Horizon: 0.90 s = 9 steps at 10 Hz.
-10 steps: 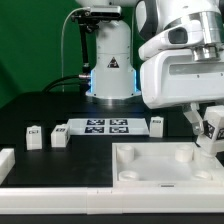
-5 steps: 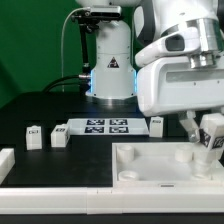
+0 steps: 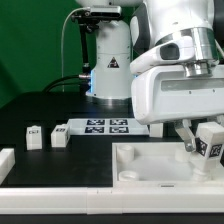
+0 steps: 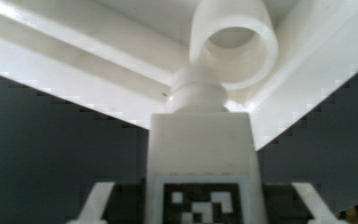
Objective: Assemble one leg
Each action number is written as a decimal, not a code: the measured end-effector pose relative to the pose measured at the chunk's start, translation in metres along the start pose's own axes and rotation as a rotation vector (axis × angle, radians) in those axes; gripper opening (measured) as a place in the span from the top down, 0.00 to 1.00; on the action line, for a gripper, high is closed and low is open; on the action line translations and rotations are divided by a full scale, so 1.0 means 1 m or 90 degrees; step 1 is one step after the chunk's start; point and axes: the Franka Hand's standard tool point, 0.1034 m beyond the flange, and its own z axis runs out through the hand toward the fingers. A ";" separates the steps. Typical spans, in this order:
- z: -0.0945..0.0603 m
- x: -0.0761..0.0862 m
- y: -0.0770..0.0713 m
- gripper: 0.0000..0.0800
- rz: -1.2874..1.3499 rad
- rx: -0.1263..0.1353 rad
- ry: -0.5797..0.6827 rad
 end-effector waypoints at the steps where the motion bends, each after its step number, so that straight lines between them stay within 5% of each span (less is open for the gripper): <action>1: -0.001 0.000 -0.001 0.64 -0.001 0.000 0.000; 5: -0.002 -0.002 -0.001 0.64 -0.001 0.000 -0.001; 9: -0.011 -0.011 -0.017 0.64 -0.011 0.003 0.002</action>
Offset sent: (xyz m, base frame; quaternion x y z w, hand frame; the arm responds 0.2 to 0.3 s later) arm -0.0074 -0.0043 -0.0019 -0.0015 -0.0026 -0.0019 1.0000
